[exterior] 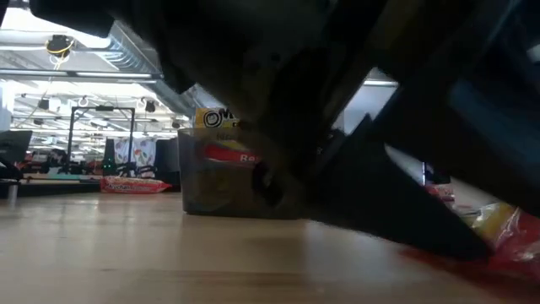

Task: Sort Maruchan noodles
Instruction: Put the red noodle pack into the white bin

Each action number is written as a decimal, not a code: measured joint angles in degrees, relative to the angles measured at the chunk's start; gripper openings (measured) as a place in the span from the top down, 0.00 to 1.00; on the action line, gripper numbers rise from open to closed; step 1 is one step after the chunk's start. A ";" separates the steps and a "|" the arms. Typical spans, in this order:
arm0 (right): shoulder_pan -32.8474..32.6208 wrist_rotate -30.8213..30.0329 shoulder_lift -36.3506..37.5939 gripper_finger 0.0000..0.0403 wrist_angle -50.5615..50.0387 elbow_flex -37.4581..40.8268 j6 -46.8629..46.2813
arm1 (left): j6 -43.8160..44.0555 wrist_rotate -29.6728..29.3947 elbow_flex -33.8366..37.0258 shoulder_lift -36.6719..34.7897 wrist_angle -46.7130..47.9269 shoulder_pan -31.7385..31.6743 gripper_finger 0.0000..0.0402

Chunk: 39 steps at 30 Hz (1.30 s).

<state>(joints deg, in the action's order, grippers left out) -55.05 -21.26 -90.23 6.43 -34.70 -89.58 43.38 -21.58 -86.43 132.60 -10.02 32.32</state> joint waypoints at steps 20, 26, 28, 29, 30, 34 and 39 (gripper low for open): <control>3.97 -6.20 -12.08 0.44 25.53 -0.02 6.20 | -0.79 0.72 0.00 -0.11 1.49 0.24 0.53; 4.20 -6.53 -12.05 0.44 30.91 -0.10 9.45 | -4.08 -0.02 -0.32 -0.03 -0.27 0.50 0.53; 4.20 -6.55 -12.03 0.44 31.29 -0.20 9.00 | -5.02 -0.10 -0.94 0.00 -0.40 0.50 0.53; 4.20 -6.47 -12.03 0.44 31.28 -0.20 8.93 | -5.48 -0.19 -1.17 0.00 -0.44 0.49 0.53; 4.20 -6.26 -12.03 0.44 31.26 -0.20 8.88 | -6.02 -0.29 -1.28 0.00 -0.44 0.44 0.53; 5.16 -5.65 -12.03 0.44 31.00 -1.00 8.85 | -6.46 -0.40 -1.40 0.00 -0.16 0.34 0.53; 6.10 -4.70 -12.03 0.44 30.92 -2.72 12.22 | -6.07 -0.33 -1.49 0.00 0.80 0.24 0.53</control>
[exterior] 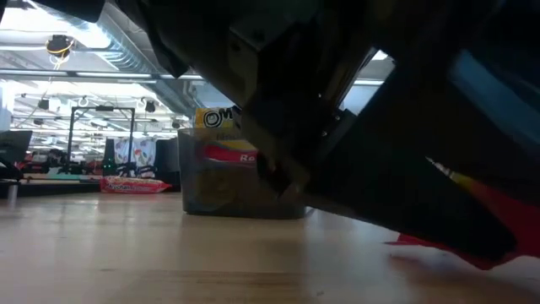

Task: Sort Maruchan noodles
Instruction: Put the red noodle pack into the white bin

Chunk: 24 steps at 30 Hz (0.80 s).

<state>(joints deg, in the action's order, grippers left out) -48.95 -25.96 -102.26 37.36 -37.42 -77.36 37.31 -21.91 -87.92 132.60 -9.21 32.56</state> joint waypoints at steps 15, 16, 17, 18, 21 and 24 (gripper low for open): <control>0.59 3.20 0.07 0.65 -1.18 -0.21 1.61 | 0.86 -1.47 -0.26 -3.99 5.79 2.16 0.53; 0.64 3.15 0.09 0.67 -1.19 -0.19 2.45 | 0.95 -1.62 -0.26 -4.80 7.22 2.67 0.53; 0.66 3.13 0.11 0.69 -0.97 -0.21 2.89 | 1.03 -1.69 -0.28 -5.69 8.59 3.20 0.53; 0.66 3.11 0.13 0.71 -0.91 -0.21 3.50 | 1.15 -1.71 -0.28 -6.51 10.33 3.61 0.53; 0.63 3.25 0.59 0.72 -1.03 -0.14 5.74 | 1.14 -1.78 -0.32 -9.30 15.04 5.66 0.53; 0.59 3.48 1.83 0.70 -0.80 -0.14 8.48 | 1.09 -2.50 0.98 -12.50 18.11 7.90 0.53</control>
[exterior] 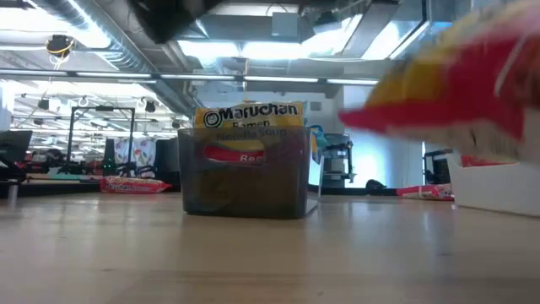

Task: Sort Maruchan noodles
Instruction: Put the red noodle pack into the white bin

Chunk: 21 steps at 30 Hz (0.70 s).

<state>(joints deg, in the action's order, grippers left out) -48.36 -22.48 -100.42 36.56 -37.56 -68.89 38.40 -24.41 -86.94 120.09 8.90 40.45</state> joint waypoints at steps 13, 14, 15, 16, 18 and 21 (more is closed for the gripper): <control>1.25 -7.06 4.39 0.69 8.66 -0.02 28.76 | -3.25 -5.68 30.07 -15.43 -46.16 2.99 0.53; 1.76 -7.08 4.41 0.68 9.54 -0.02 31.10 | -3.93 -5.97 30.50 -15.43 -47.56 2.75 0.53; 2.45 -6.83 4.42 0.68 9.99 -0.02 33.07 | -4.05 -7.26 30.77 -15.43 -47.69 2.49 0.53; 3.06 -6.51 4.42 0.68 10.01 -0.02 34.88 | -4.09 -8.75 30.87 -15.40 -47.38 2.07 0.53; 3.96 -6.52 4.58 0.69 9.84 0.02 38.33 | -4.10 -9.19 30.87 -15.37 -46.63 0.58 0.53; 4.74 -5.85 5.00 0.70 10.21 0.03 43.51 | -4.04 -4.59 30.87 -15.39 -46.56 -2.27 0.51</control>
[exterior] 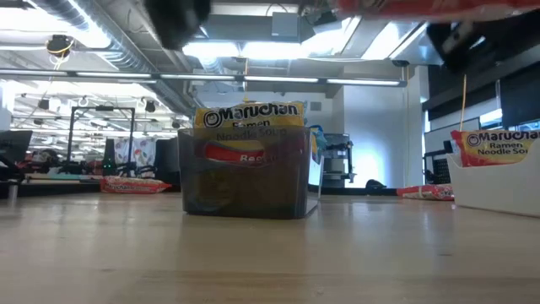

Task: Sort Maruchan noodles
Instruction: Put the red noodle pack into the white bin

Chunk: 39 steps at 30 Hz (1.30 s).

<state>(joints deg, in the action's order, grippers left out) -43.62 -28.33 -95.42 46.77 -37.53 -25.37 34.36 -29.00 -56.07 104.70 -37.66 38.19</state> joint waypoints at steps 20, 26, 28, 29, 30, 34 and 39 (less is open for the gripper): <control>4.17 -5.44 4.63 0.69 1.13 -1.31 8.79 | -7.79 8.28 -0.31 -2.07 -2.47 -9.74 0.46; 5.16 -4.85 4.62 0.69 1.50 -1.95 9.28 | -9.50 7.06 -0.34 -2.06 -2.18 -9.67 0.50; 5.16 -4.84 4.62 0.69 1.17 -1.95 9.30 | -9.99 7.02 -0.35 -2.05 -1.75 -9.67 0.55; 5.16 -4.67 4.62 0.68 1.02 -1.95 9.31 | -10.71 6.95 -0.35 -2.05 -1.59 -9.67 0.58; 5.15 -4.54 4.62 0.67 1.00 -1.95 9.31 | -11.28 6.75 -0.35 -2.05 -1.54 -9.67 0.60; 5.03 -4.39 5.08 0.55 -0.32 -1.97 9.30 | -13.65 6.12 -0.35 -2.01 -1.28 -9.59 0.70; 5.03 2.54 13.36 0.35 -19.67 -2.02 4.83 | -15.38 4.07 -0.33 -3.07 3.49 -9.26 0.72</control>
<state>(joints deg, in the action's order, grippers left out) -38.58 -25.79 -82.07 27.09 -39.55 -20.55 18.98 -24.93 -56.40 101.63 -34.16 28.92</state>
